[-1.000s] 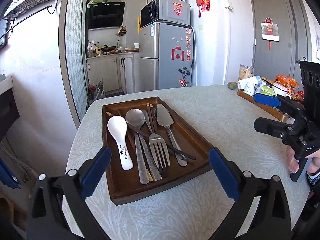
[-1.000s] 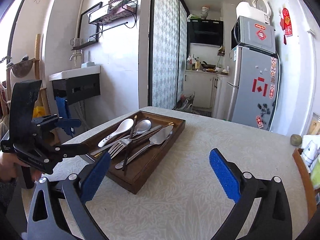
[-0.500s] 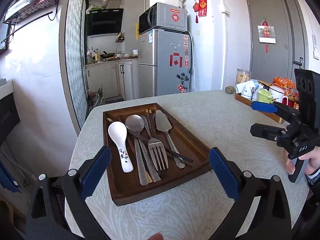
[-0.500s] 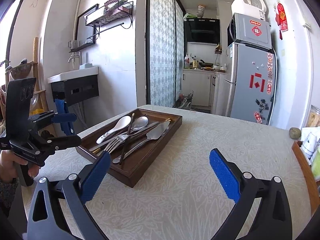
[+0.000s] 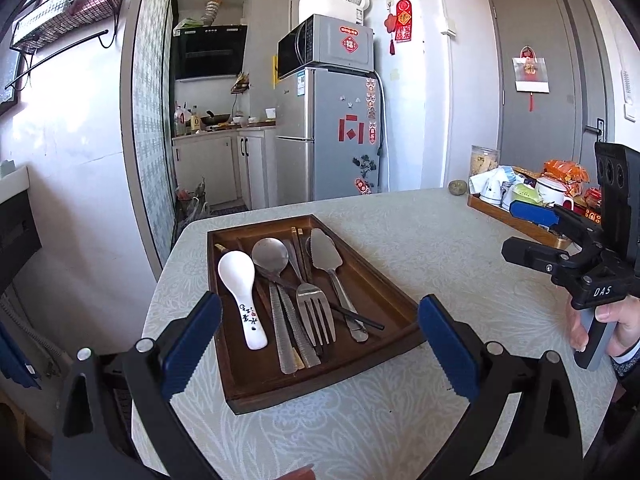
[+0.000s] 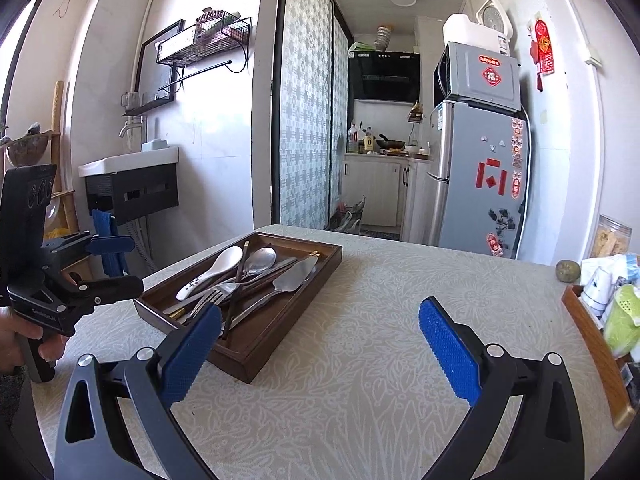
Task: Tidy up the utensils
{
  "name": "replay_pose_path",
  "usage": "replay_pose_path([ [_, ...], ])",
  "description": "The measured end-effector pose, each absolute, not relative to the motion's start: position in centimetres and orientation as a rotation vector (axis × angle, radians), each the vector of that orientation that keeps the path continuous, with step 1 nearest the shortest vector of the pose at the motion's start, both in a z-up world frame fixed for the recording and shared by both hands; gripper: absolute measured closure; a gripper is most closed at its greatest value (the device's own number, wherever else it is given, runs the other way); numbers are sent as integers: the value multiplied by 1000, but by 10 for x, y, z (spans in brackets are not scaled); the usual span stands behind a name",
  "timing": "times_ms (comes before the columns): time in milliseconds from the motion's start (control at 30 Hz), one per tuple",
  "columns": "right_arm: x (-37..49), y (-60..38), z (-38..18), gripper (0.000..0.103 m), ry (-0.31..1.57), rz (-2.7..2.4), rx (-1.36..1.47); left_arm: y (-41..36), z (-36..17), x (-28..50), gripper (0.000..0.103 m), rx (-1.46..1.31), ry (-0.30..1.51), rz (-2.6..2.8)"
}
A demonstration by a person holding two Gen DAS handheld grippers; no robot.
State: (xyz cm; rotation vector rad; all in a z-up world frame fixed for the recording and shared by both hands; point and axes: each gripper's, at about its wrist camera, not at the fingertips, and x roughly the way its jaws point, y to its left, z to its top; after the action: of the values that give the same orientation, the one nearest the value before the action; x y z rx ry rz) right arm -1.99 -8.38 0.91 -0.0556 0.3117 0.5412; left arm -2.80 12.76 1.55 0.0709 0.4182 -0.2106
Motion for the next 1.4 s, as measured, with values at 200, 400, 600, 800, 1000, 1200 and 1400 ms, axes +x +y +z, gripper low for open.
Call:
replay_pose_path([
  [200,-19,-83,9,3,313,541,-56,128,16,-28,3,72,418,-206],
  [400,-19,-83,9,3,313,541,-57,128,16,-27,3,71,418,-203],
  [600,-19,-83,9,3,313,541,-57,129,16,-27,3,69,419,-202],
  [800,-19,-83,9,3,313,542,-57,129,16,-27,3,71,418,-199],
  [1000,-19,-83,9,3,313,541,-57,129,16,-27,3,70,417,-198],
  [1200,-19,-83,9,3,313,542,-57,130,16,-27,3,69,415,-197],
  [1400,-19,-84,9,3,313,542,-57,130,16,-26,3,69,414,-197],
])
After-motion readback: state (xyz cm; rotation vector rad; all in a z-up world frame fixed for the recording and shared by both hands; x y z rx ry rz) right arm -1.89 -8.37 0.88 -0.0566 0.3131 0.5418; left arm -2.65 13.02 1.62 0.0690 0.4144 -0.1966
